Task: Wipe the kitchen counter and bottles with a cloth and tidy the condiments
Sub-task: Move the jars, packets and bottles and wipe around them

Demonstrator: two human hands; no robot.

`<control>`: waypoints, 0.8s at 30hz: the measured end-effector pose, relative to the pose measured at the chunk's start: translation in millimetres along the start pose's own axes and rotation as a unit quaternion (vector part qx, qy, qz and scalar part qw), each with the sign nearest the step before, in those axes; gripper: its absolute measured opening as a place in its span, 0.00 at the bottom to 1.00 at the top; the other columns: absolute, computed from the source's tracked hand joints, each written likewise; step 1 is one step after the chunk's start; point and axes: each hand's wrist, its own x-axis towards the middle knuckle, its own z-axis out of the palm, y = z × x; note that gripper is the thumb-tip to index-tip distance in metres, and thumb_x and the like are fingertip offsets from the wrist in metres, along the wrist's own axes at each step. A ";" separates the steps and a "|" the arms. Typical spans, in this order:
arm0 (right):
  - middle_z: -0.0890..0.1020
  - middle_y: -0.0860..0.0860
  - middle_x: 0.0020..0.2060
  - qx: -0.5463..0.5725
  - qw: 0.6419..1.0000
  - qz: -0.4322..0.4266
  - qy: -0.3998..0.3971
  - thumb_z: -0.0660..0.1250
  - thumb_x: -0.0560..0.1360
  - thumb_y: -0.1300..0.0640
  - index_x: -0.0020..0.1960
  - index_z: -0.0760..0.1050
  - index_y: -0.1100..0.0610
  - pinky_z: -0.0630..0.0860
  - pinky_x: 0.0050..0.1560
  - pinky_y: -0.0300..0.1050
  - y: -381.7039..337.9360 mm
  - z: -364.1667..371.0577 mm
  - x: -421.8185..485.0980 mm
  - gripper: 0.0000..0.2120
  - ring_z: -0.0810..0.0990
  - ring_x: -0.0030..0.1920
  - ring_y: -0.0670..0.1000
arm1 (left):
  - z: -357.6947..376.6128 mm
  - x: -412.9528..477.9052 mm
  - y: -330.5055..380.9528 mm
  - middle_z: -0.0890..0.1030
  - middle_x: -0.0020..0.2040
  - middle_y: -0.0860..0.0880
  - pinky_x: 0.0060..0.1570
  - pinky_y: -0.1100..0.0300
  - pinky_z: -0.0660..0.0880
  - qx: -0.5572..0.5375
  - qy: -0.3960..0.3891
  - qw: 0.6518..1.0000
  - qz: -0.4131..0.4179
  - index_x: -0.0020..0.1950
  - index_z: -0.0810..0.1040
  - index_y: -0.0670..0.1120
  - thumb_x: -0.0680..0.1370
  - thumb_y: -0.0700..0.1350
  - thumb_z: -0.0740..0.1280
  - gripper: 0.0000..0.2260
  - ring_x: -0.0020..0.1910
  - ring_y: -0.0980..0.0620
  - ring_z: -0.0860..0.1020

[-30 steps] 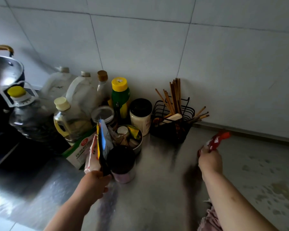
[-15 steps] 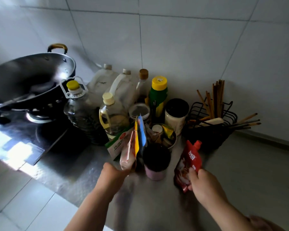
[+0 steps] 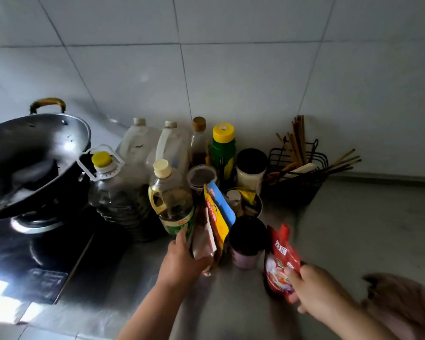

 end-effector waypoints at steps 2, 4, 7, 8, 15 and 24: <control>0.84 0.51 0.32 0.037 0.999 0.014 0.015 0.57 0.81 0.48 0.51 0.77 0.57 0.83 0.41 0.49 -0.3 5.7 -10.1 0.15 0.84 0.30 0.51 | 1.3 5.3 -3.1 0.76 0.60 0.47 0.53 0.55 0.77 0.024 -0.019 0.999 0.022 0.72 0.63 0.54 0.62 0.61 0.71 0.40 0.56 0.46 0.78; 0.85 0.51 0.31 0.048 0.998 0.022 0.030 0.57 0.81 0.48 0.49 0.77 0.57 0.83 0.41 0.48 -0.5 10.2 -20.0 0.14 0.84 0.29 0.50 | 1.9 10.4 -4.6 0.77 0.56 0.46 0.51 0.56 0.76 0.056 -0.037 0.997 0.033 0.67 0.69 0.52 0.66 0.60 0.69 0.32 0.54 0.44 0.79; 0.84 0.51 0.30 0.055 0.997 0.033 0.042 0.58 0.80 0.51 0.47 0.77 0.58 0.83 0.37 0.46 3.1 18.9 -34.4 0.14 0.83 0.28 0.50 | 6.2 18.3 -7.1 0.79 0.52 0.43 0.47 0.57 0.76 0.050 -0.042 0.997 0.044 0.61 0.74 0.48 0.70 0.58 0.66 0.23 0.50 0.42 0.79; 0.84 0.52 0.30 0.060 0.996 0.039 0.046 0.58 0.80 0.51 0.48 0.77 0.57 0.83 0.38 0.48 4.0 23.2 -39.1 0.13 0.83 0.28 0.50 | 6.6 20.1 -7.3 0.80 0.51 0.43 0.47 0.56 0.77 0.040 -0.043 0.997 0.050 0.60 0.75 0.48 0.71 0.58 0.65 0.22 0.49 0.42 0.80; 0.85 0.49 0.33 0.047 0.999 0.010 0.021 0.58 0.80 0.47 0.52 0.77 0.56 0.82 0.42 0.41 -8.2 45.5 -65.6 0.14 0.84 0.31 0.45 | 4.8 38.5 0.3 0.84 0.47 0.44 0.46 0.55 0.78 0.005 -0.064 0.995 0.081 0.53 0.79 0.44 0.74 0.59 0.64 0.20 0.47 0.44 0.82; 0.85 0.55 0.41 -0.028 0.990 -0.139 -0.009 0.55 0.81 0.46 0.37 0.74 0.52 0.78 0.47 0.45 -80.1 89.1 -69.6 0.18 0.83 0.41 0.52 | -13.3 34.3 -24.6 0.83 0.45 0.47 0.50 0.50 0.78 -0.048 -0.132 0.987 0.081 0.49 0.77 0.46 0.65 0.51 0.70 0.16 0.46 0.46 0.81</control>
